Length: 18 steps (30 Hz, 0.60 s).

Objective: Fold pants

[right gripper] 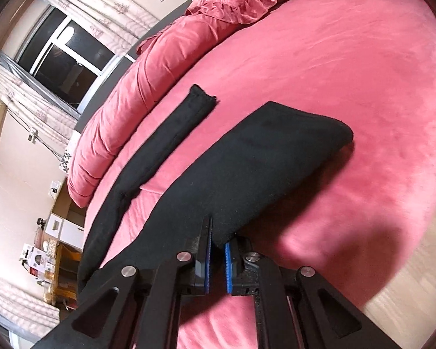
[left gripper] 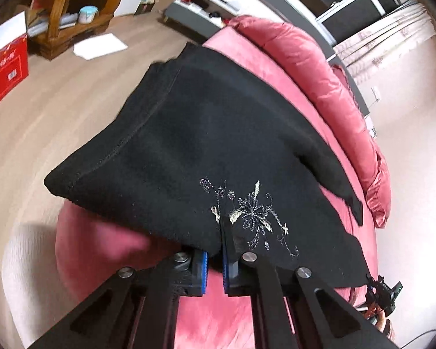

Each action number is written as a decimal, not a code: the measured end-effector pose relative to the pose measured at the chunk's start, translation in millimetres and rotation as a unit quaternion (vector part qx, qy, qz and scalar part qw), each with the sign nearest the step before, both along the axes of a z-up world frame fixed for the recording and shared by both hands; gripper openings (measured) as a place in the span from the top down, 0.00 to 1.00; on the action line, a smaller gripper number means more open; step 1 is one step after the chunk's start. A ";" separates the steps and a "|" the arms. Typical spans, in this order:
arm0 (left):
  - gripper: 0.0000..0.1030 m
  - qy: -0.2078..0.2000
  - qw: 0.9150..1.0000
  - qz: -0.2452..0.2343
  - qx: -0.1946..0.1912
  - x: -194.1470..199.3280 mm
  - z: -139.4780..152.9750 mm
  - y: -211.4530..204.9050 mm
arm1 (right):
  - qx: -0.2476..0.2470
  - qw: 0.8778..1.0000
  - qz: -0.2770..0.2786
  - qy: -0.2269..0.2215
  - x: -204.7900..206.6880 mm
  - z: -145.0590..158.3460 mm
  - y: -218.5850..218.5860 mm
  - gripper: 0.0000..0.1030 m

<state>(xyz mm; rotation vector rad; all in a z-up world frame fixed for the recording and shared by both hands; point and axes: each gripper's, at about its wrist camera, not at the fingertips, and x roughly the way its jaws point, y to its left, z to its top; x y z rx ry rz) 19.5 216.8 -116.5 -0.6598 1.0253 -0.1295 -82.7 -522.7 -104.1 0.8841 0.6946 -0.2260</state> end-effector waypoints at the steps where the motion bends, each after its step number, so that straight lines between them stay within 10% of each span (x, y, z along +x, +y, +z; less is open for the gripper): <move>1: 0.93 0.006 1.000 -0.002 0.001 -4.5 -4.6 -1.6 | -0.001 1.000 -0.003 0.006 -2.8 -2.2 -0.6 0.93; 18: 0.68 0.038 0.990 0.127 -0.047 -7.4 -9.6 53.3 | 0.024 0.995 -0.078 0.065 -22.8 -34.2 -37.2 0.83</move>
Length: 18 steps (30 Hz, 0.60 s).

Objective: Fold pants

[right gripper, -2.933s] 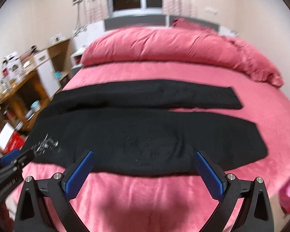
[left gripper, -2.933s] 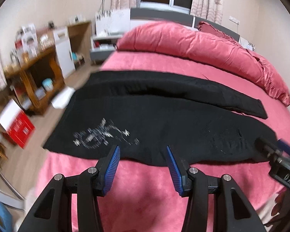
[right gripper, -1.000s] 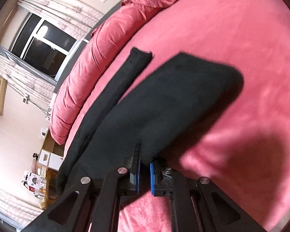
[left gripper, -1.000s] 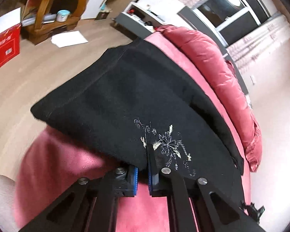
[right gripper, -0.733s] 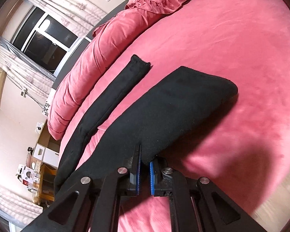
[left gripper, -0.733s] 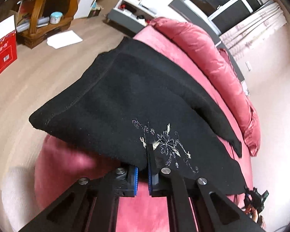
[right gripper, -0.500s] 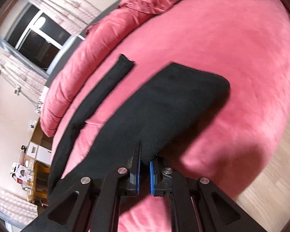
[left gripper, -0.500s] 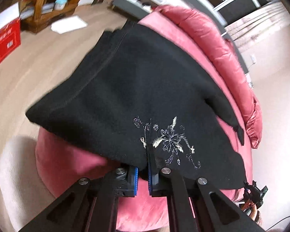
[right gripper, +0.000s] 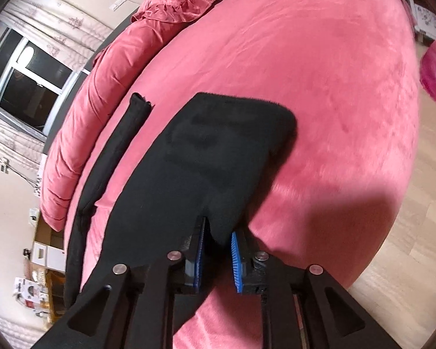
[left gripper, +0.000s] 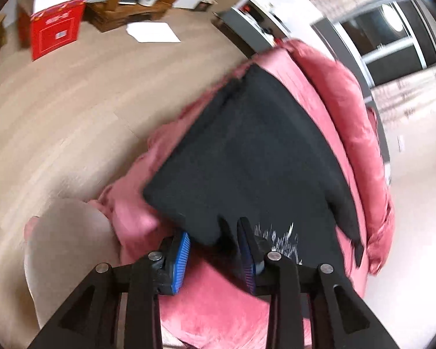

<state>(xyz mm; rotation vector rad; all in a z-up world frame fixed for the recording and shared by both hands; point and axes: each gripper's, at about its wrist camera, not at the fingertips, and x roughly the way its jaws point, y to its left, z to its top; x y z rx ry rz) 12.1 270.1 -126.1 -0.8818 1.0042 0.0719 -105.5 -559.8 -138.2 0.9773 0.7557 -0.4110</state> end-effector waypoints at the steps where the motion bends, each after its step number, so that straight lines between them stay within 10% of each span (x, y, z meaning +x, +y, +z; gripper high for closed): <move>1: 0.68 -0.004 1.000 0.009 -0.006 -1.7 0.7 4.6 | -0.015 1.000 -0.005 0.011 0.6 5.8 -2.1 0.83; 9: 0.56 -0.052 0.997 0.027 0.059 -6.0 26.7 15.4 | -0.207 0.970 -0.084 0.094 -2.1 59.4 -1.4 0.74; 11: 0.41 -0.067 0.995 0.040 0.057 -0.8 34.7 21.8 | -0.219 0.972 -0.049 0.070 9.3 72.3 15.0 0.69; 18: 0.36 -0.112 0.990 0.068 0.050 44.6 64.2 36.2 | -0.189 0.967 0.169 0.013 89.4 65.6 124.3 0.58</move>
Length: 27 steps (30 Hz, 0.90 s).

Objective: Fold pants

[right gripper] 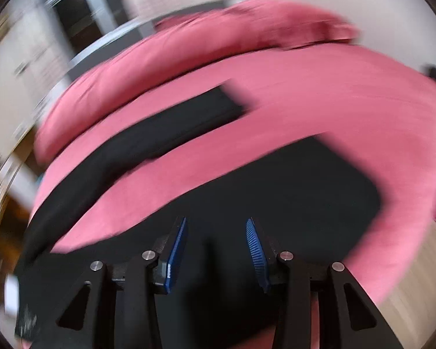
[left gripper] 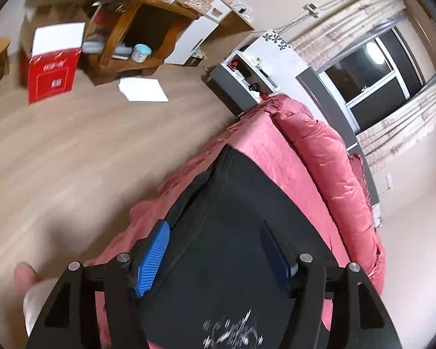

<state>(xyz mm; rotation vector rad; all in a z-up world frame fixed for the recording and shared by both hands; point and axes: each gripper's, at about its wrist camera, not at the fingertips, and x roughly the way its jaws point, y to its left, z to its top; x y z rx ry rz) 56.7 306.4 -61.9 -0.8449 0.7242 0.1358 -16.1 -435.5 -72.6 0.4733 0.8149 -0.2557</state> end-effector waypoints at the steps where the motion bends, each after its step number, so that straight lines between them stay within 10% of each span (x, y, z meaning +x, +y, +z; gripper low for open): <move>1: 0.34 -0.002 1.000 -0.007 0.006 10.2 2.4 -0.3 | 0.006 0.999 0.033 0.005 13.5 -5.1 21.0 0.59; 14: 0.32 0.075 0.991 -0.097 0.053 142.5 -38.8 -55.9 | -0.161 0.971 0.174 0.010 75.1 -43.0 156.1 0.53; 27: 0.31 0.094 0.987 -0.062 0.112 267.2 -66.2 -27.5 | -0.143 0.975 0.168 -0.006 78.9 -54.9 152.9 0.42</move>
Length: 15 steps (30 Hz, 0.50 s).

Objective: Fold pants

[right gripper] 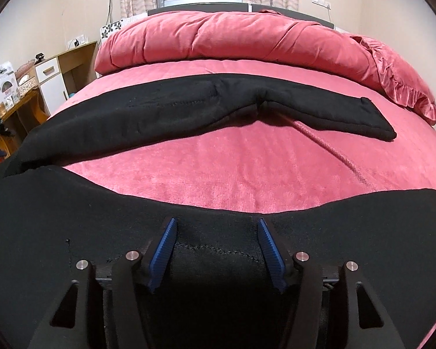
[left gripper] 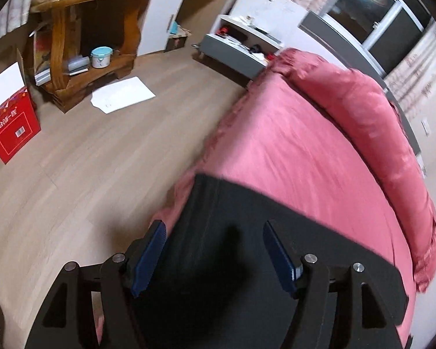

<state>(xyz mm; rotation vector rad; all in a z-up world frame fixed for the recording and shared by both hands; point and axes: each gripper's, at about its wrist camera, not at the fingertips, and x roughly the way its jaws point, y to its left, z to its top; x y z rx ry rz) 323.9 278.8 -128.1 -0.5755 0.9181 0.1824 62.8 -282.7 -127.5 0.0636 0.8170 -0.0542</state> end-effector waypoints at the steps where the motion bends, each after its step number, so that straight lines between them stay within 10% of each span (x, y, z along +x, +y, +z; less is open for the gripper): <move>1: 0.31 0.000 1.000 0.006 -0.001 6.9 -2.2 3.2 | -0.002 1.000 0.000 0.001 0.4 0.0 0.6 0.41; 10: 0.27 0.026 0.998 -0.049 0.007 51.6 -36.4 -10.9 | -0.004 1.000 0.000 0.001 3.3 -1.8 1.5 0.40; 15: 0.57 0.005 0.998 -0.055 0.024 43.1 -36.5 -21.0 | -0.008 1.000 0.000 0.002 4.2 -2.7 2.7 0.40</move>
